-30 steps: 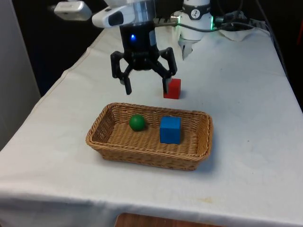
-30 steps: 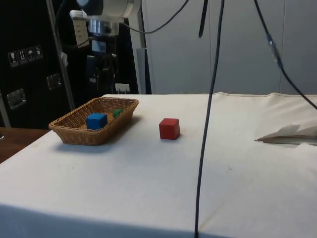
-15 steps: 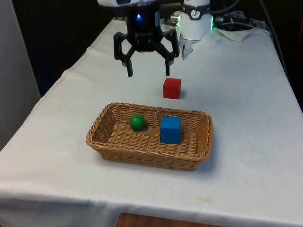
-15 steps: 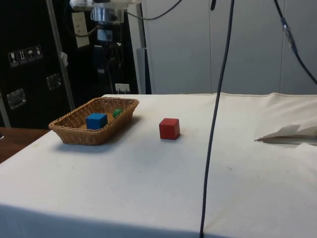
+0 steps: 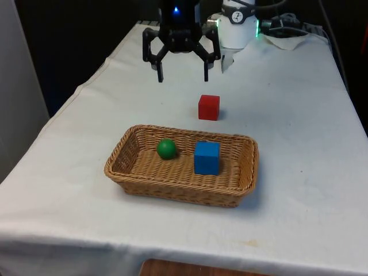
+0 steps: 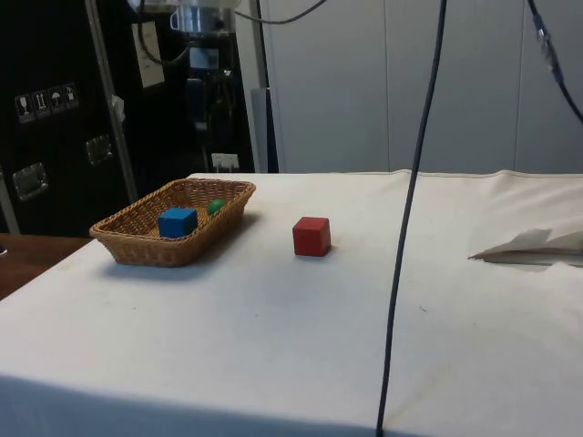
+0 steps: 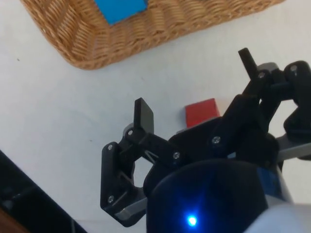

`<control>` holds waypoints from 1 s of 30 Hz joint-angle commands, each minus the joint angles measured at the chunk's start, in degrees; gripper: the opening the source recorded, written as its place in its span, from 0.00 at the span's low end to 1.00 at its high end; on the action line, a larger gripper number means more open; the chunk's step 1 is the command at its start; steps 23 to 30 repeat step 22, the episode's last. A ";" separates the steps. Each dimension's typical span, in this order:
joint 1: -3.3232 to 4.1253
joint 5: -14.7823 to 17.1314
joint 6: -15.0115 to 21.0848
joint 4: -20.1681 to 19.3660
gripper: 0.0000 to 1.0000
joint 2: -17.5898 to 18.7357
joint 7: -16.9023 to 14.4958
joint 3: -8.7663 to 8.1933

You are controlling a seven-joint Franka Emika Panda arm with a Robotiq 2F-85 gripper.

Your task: Place all non-red objects into the basket.

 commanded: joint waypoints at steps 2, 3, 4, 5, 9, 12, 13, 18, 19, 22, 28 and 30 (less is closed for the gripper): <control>0.92 -1.60 0.97 -1.43 1.00 -0.97 0.52 -0.40; 1.03 -2.12 0.97 -1.78 1.00 -1.26 0.57 -0.34; 1.20 -2.98 1.03 -2.46 1.00 -1.78 0.69 -0.23; 0.52 -2.35 0.06 -1.78 1.00 -1.49 0.23 0.23; 1.55 -4.87 1.09 -3.90 1.00 -2.92 0.92 0.11; 1.78 -6.36 1.15 -4.98 1.00 -3.84 1.20 0.40; 1.09 -5.73 0.23 -4.35 1.00 -3.50 0.69 0.97; 1.78 -8.88 1.49 -7.16 1.00 -5.50 1.66 1.49; 1.55 -9.11 1.72 -7.79 1.00 -5.79 1.55 1.78; 1.20 -8.88 1.03 -7.62 1.00 -5.73 1.32 2.06; 1.20 -8.88 1.03 -7.62 1.00 -5.73 1.32 2.06; 1.20 -8.88 1.03 -7.62 1.00 -5.73 1.32 2.06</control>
